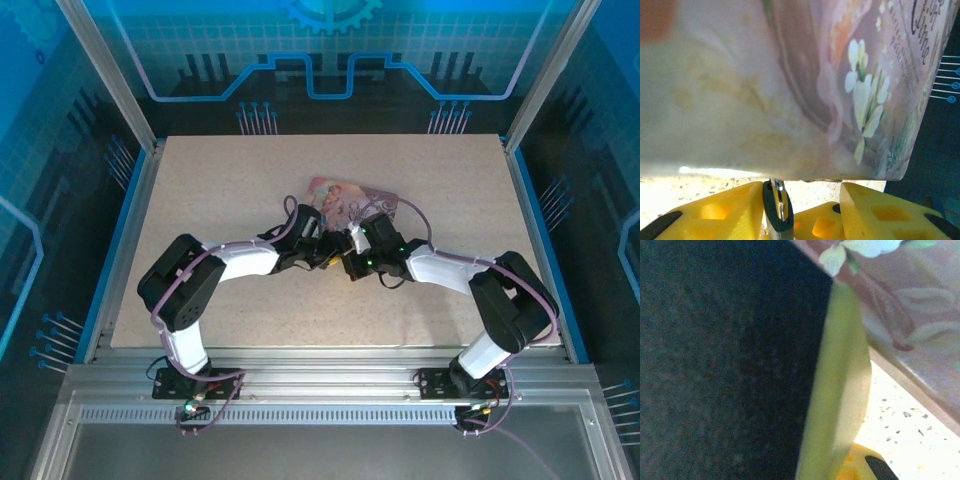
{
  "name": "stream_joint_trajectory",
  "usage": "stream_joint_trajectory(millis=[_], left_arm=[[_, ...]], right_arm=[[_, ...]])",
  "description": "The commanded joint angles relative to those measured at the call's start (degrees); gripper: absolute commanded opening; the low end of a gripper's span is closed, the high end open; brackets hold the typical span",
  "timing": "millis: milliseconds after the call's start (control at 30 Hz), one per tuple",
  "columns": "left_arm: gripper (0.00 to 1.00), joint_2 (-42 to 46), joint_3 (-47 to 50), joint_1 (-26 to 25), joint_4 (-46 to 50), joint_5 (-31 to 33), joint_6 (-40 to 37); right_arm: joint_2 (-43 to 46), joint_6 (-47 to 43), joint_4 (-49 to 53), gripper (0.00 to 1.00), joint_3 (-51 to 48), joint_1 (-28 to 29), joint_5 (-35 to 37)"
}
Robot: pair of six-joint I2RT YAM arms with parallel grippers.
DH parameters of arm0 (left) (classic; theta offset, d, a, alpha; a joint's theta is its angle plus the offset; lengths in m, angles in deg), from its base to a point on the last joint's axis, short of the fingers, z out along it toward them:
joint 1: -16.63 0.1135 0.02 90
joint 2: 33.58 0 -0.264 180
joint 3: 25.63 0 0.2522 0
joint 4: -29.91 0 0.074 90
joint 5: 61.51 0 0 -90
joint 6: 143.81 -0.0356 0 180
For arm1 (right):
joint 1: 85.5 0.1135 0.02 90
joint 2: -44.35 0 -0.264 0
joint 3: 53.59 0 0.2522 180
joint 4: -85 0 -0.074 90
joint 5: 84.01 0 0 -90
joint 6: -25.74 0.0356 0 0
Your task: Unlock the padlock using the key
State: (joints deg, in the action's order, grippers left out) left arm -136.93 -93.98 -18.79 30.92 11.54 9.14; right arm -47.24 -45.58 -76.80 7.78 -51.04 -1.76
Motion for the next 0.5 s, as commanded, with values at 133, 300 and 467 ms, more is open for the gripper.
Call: stream_joint_trajectory(millis=[133, 300, 467], left_arm=[[0.48, 3.6, 5.9, 1.3, -2.4, -0.7, 2.0], [0.50, 6.9, 8.7, 2.8, -2.0, -0.3, 0.9], [0.52, 9.6, 10.4, 4.3, -1.2, -0.2, -0.2]], right_arm=[[-1.8, -1.8, 0.6, 0.02, -0.4, 0.0, 0.3], [-2.2, -4.0, 3.7, 0.01, 0.9, -0.1, 0.3], [-2.0, -5.5, 6.2, 0.02, 2.3, -0.3, 0.7]])
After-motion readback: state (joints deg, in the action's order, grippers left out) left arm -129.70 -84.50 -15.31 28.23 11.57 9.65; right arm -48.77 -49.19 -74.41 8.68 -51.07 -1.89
